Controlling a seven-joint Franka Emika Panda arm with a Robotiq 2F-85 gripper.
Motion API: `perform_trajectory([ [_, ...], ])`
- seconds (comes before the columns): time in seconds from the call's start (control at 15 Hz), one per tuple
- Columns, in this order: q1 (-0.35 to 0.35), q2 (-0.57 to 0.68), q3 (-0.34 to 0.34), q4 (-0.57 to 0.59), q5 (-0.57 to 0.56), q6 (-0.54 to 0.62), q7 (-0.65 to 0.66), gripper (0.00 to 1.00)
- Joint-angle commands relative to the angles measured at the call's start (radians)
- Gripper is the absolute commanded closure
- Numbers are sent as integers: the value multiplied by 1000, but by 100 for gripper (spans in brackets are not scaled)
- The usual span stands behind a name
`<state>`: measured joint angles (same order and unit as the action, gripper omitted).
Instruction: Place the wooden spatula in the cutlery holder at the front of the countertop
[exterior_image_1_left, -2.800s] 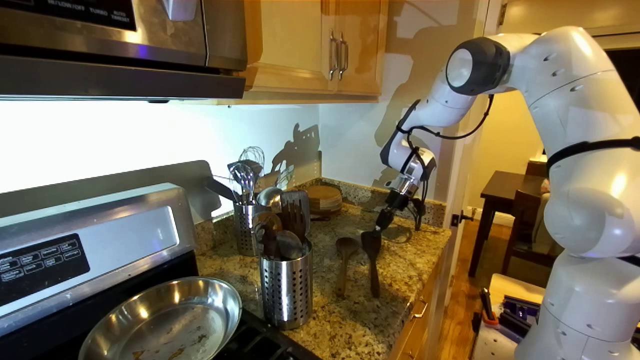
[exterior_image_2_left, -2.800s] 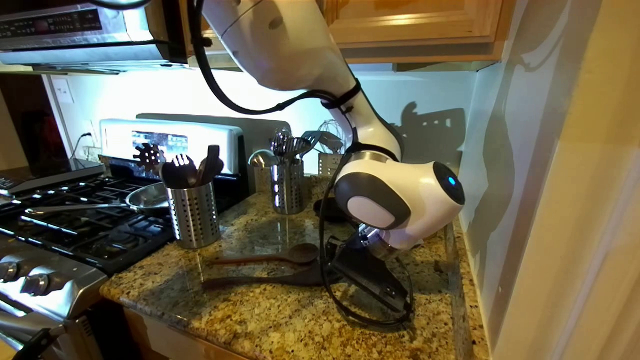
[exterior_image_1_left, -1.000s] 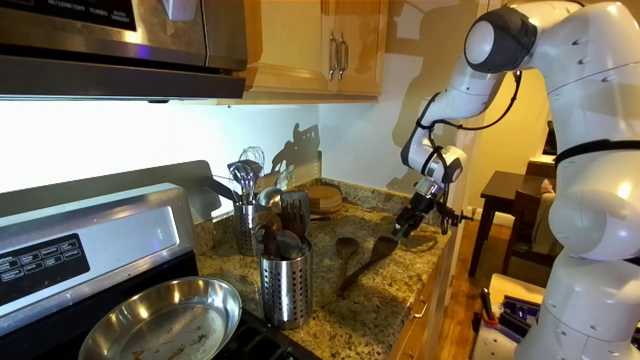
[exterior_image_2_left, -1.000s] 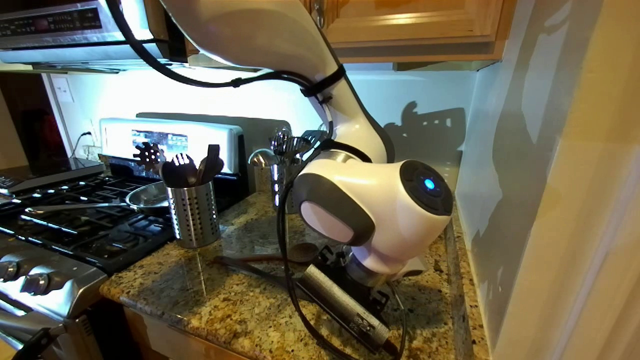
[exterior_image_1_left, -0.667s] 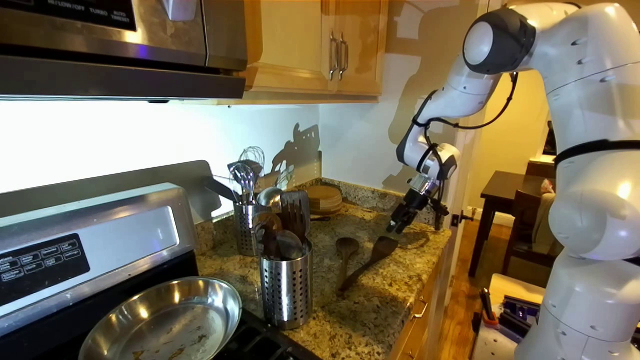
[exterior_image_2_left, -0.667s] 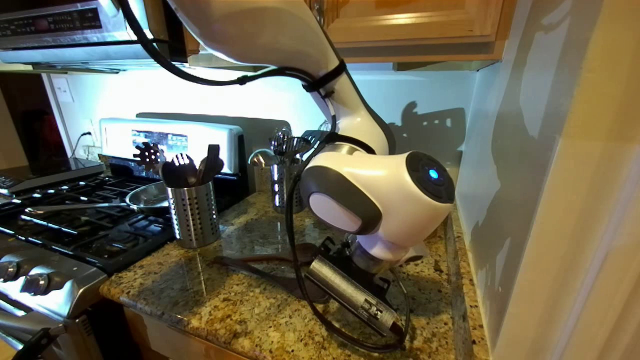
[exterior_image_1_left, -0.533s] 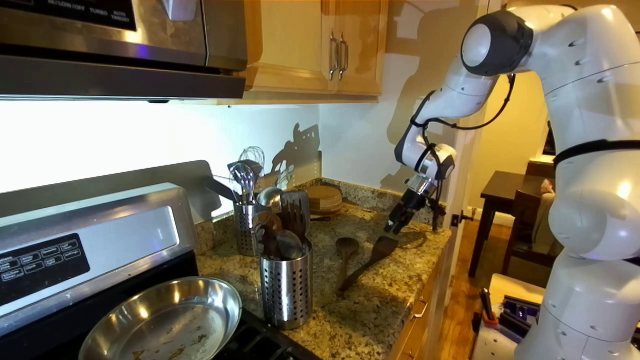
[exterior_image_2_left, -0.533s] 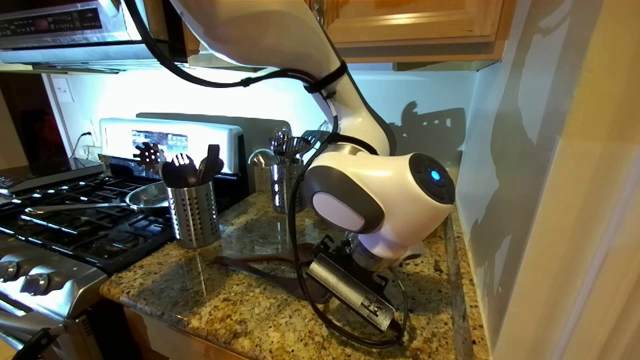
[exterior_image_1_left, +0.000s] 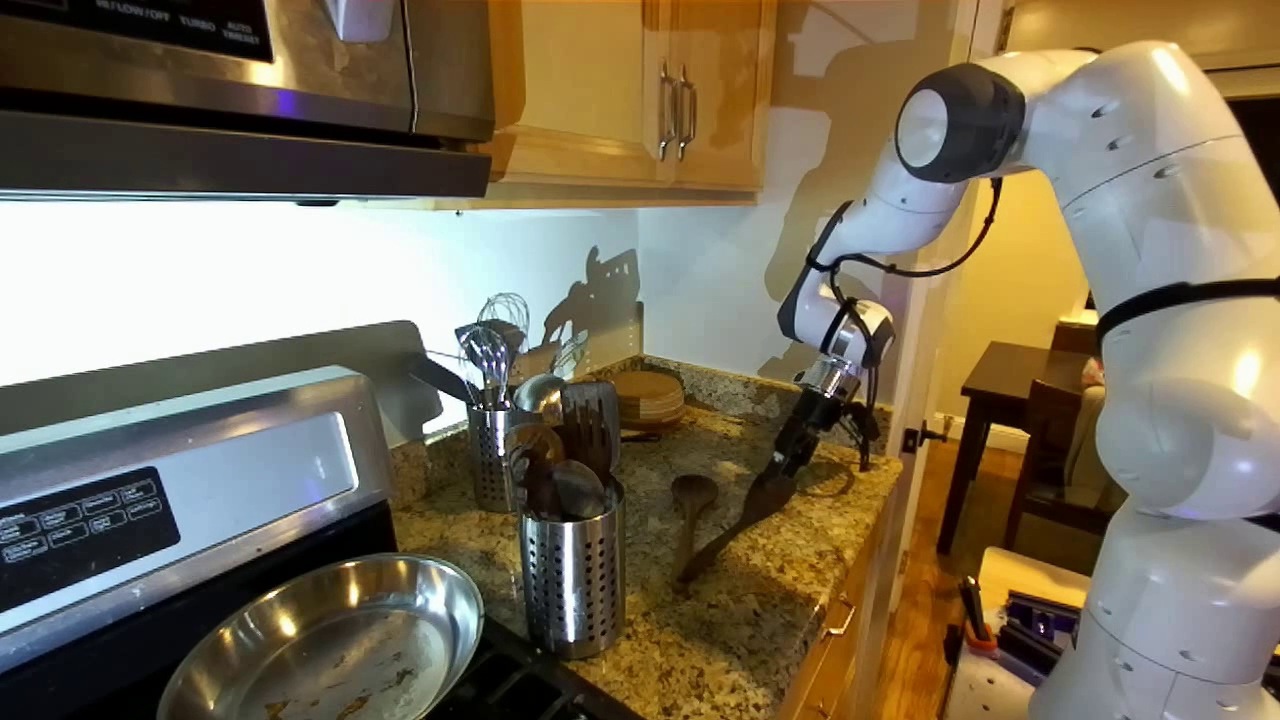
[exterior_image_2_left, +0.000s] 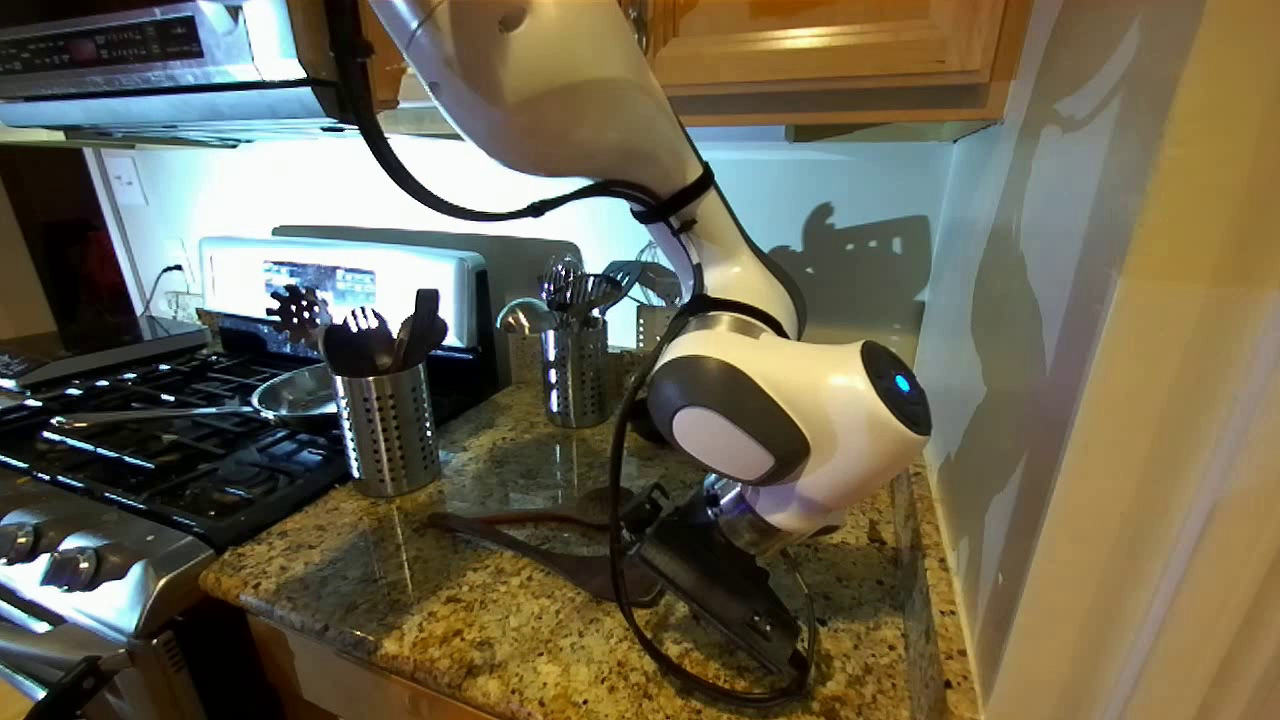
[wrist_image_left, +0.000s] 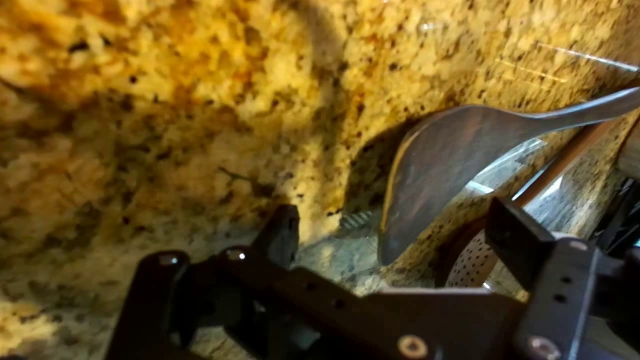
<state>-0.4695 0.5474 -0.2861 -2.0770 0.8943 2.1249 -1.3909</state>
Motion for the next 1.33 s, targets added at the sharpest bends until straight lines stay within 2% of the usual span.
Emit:
perform_trajectory([
  [0.0,-27,42,11,75,-65,-81,74,26],
  [0.2,-32,58,12,122,-112,-146,128,47],
  [0.4,-33,57,19,138,-147,-195,169,62],
  [0.6,-39,63,24,148,-170,-230,196,85],
  [0.67,-41,65,24,150,-174,-237,202,91],
  [0.8,-46,75,25,155,-178,-247,209,94],
  [0.87,-49,80,25,156,-179,-252,212,96],
  [1.0,-58,85,25,156,-175,-271,215,92],
  [1.07,-62,86,25,155,-173,-277,214,71],
  [1.27,-68,93,26,155,-172,-285,215,53],
])
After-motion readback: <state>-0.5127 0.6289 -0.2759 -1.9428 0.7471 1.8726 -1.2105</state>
